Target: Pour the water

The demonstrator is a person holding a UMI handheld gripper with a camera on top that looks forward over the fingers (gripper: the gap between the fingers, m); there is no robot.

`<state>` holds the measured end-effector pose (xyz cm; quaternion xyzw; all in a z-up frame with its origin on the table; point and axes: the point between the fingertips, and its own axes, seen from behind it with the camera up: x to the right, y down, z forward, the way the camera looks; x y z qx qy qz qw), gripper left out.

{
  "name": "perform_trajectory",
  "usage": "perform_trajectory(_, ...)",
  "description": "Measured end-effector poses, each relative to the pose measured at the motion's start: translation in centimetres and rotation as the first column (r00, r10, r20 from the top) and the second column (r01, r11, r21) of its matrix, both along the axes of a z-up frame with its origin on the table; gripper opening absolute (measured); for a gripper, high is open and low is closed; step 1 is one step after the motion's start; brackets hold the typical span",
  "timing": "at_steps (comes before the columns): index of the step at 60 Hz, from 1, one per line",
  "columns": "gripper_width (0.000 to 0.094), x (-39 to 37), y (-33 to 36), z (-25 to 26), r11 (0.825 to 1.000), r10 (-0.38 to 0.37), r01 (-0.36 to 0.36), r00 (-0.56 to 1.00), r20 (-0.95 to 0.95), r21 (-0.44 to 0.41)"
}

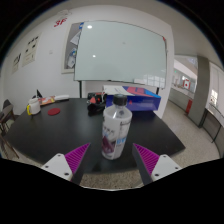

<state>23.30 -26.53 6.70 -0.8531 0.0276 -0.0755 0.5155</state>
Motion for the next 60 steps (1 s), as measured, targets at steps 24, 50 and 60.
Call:
perform_trajectory(24, 0.0540, 1.3, 8.7, -1.0, 0.987, 0.103, -0.097, 0.994, -0.044, 0.132)
perform_trajectory(50, 0.0403, 1.2, 8.3, -0.1, 0.985, 0.057, -0.051, 0.998, -0.032, 0.167)
perform_trajectory(60, 0.0403, 2.5, 9.8, 4.9, 0.981, -0.011, -0.009, 0.994, 0.105, 0.192)
